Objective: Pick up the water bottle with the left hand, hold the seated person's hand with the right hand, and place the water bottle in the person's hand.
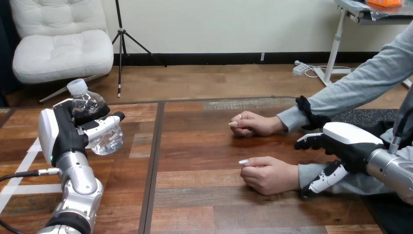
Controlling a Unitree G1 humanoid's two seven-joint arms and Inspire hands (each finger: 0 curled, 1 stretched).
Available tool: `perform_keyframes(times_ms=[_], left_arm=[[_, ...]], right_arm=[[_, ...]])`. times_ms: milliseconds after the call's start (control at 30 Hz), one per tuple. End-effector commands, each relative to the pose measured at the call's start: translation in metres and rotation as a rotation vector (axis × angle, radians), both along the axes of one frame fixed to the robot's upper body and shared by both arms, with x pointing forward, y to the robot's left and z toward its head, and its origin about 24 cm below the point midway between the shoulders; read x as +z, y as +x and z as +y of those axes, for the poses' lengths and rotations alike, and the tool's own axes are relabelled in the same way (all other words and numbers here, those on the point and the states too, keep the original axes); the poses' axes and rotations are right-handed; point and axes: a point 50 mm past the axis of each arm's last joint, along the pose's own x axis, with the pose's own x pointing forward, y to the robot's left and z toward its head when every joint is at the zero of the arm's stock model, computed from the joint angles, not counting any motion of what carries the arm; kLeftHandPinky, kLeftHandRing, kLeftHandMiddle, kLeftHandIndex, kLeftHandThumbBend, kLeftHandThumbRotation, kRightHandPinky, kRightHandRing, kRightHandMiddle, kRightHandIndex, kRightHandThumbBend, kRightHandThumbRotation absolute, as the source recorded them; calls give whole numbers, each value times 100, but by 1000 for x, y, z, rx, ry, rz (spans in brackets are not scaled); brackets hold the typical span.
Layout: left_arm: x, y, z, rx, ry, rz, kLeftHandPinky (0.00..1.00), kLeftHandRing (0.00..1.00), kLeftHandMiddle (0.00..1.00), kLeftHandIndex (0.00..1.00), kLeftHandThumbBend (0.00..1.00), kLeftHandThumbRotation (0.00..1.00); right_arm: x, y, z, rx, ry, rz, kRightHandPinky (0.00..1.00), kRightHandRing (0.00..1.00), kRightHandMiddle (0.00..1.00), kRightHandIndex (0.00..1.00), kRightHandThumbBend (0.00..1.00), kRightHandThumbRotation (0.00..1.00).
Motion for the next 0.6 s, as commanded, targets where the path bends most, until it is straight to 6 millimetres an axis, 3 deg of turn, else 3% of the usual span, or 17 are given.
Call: perform_keyframes(times_ms=[0,567], left_arm=[[34,19,-6,-30,20,-130,29,34,39,47,77,0],[34,20,-6,-27,18,-127,23,29,35,47,77,0]], right_arm=[[35,20,-1,7,-33,-108,74,84,85,82,100,33],[28,21,2,4,-51,-85,73,83,84,82,100,34]])
